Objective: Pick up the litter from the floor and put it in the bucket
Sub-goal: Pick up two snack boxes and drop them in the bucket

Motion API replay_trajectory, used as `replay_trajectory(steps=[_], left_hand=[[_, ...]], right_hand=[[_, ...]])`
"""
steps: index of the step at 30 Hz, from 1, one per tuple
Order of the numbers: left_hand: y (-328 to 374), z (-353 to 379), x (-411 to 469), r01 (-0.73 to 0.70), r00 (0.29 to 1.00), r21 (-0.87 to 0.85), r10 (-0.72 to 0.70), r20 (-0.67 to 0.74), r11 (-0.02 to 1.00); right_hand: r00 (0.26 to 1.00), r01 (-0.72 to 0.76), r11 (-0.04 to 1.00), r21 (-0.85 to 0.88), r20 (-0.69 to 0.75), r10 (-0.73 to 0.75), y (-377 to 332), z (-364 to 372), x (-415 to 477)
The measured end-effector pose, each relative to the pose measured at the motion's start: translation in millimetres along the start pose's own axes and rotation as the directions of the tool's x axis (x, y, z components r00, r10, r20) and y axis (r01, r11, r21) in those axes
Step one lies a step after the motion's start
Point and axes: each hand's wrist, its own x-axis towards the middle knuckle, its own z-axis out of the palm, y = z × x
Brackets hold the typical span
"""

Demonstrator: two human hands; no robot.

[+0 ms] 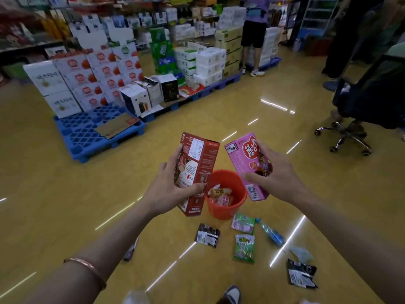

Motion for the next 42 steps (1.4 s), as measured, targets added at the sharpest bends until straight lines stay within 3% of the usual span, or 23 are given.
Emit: replay_trajectory(steps=[13,20,25,34,42], left_hand=[[34.2,9.9,183.7,-0.065,0.998,0.029,0.066,-0.016,0.997],[19.1,11.4,243.2,-0.081,0.994,0.006,0.081,0.068,0.997],[-4.7,7.0,299.4,-0.109,0.978,0.014,0.104,0.179,0.994],[-72.4,-34.5,413.0,-0.192,0.896,-0.046,0.195,0.398,0.98],[-107.2,9.7,477.5,-0.188,0.736,0.015,0.13,0.665,0.982]], right_hand=[[0.999,-0.017,1.0,0.01,-0.047,0.017,23.7,-61.1,153.7],[0.995,-0.068,0.996,0.053,-0.064,0.071,37.9,-52.6,198.1],[0.976,-0.189,0.98,0.056,-0.101,0.194,46.6,-31.8,221.5],[0.878,-0.404,0.909,0.102,-0.237,0.417,35.0,37.5,278.7],[0.73,-0.577,0.783,0.233,-0.284,0.622,54.0,68.8,256.4]])
